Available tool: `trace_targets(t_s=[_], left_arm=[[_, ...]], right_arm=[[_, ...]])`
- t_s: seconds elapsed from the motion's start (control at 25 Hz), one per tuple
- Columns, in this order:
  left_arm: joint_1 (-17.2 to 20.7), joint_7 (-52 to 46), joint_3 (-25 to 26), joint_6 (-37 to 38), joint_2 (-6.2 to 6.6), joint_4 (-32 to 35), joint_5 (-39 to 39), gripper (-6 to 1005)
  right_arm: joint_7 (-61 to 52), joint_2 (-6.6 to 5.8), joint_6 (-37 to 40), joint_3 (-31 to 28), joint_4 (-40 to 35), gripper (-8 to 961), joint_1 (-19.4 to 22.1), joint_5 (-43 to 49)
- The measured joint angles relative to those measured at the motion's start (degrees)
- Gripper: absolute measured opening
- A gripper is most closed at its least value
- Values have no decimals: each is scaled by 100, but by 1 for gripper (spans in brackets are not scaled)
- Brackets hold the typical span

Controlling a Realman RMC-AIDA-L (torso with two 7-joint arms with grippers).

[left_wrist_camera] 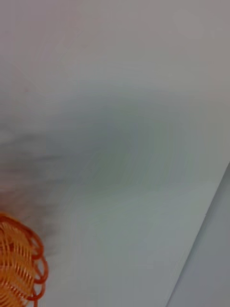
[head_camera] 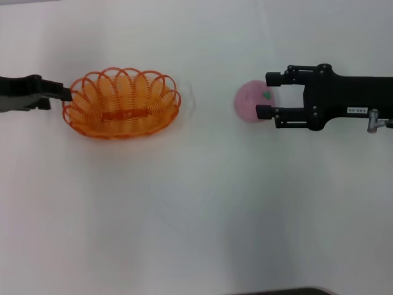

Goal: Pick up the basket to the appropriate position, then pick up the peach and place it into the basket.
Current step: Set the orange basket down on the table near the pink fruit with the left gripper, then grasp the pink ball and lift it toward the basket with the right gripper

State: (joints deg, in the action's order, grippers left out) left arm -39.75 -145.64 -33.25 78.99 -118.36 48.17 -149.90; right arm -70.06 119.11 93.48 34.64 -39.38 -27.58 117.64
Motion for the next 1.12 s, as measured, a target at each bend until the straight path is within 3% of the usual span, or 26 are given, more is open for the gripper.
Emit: trace_targets(t_s=[0.12, 0.24, 0.52, 0.68, 0.84, 1.0, 1.12], left_arm=[[124, 324, 33, 20, 12, 189, 64, 529], [394, 929, 86, -13, -23, 501, 607, 671], [1358, 2962, 257, 103, -129, 1008, 3054, 674], [1604, 3912, 444, 321, -179, 973, 3601, 675], [1737, 4826, 506, 1122, -186, 956, 3609, 672], [1810, 5768, 485, 2312, -192, 968, 3161, 671], [1927, 6311, 482, 2763, -250, 986, 2826, 671]], right_arm=[[-19, 15, -17, -45, 7, 699, -5, -2], [-27, 25, -86, -76, 79, 698, -16, -17], [-85, 26, -198, -213, 241, 696, -41, -167], [-137, 29, -398, -297, 412, 695, -38, -414], [-230, 20, -550, -346, 533, 694, -49, -543], [-384, 28, -695, -346, 617, 693, -56, -726], [-477, 25, -781, -348, 682, 692, -56, -868]])
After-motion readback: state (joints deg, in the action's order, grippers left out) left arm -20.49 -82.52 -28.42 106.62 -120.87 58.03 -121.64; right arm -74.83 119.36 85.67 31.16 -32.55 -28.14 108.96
